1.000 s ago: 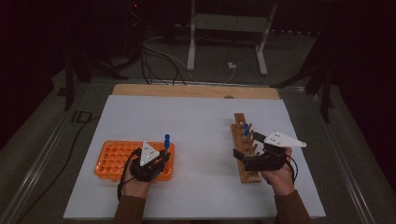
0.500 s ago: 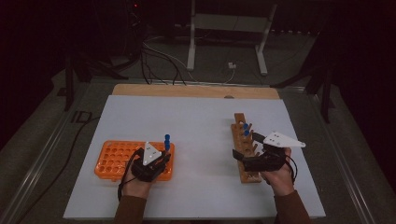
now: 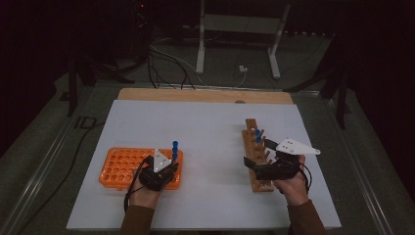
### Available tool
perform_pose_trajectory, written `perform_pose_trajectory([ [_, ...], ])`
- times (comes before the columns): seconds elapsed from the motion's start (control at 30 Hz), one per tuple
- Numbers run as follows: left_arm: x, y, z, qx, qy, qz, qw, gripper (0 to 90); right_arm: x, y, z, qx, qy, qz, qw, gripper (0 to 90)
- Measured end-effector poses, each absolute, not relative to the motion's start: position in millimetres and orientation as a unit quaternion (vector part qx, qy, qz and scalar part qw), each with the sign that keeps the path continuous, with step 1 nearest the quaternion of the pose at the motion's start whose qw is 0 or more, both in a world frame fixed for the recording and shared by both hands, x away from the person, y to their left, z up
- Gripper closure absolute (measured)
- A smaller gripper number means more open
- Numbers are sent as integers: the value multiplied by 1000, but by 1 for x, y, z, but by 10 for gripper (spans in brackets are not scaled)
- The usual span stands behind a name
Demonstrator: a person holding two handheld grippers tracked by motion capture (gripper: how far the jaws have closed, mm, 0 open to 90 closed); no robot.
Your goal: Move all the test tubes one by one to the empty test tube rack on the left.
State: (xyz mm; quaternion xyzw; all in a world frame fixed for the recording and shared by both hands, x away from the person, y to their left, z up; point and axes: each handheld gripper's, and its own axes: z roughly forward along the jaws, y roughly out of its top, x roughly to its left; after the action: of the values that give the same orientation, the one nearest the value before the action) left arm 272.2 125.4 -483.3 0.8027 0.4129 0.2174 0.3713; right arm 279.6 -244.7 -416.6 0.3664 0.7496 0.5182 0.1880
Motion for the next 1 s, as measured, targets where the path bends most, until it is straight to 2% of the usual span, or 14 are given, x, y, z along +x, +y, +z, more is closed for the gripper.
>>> perform_pose_trajectory([
  [0.27,273,129,-484,795,425,202,384,762,280,-246,-417,367,749,518,188,7],
  [0.6,270,135,-475,763,430,198,441,520,284,-250,-418,374,747,515,189,7],
  [0.9,266,136,-462,730,432,230,477,175,291,-257,-424,388,749,504,186,11],
  [1.0,266,135,-459,724,434,227,485,102,295,-259,-427,394,750,494,194,20],
])
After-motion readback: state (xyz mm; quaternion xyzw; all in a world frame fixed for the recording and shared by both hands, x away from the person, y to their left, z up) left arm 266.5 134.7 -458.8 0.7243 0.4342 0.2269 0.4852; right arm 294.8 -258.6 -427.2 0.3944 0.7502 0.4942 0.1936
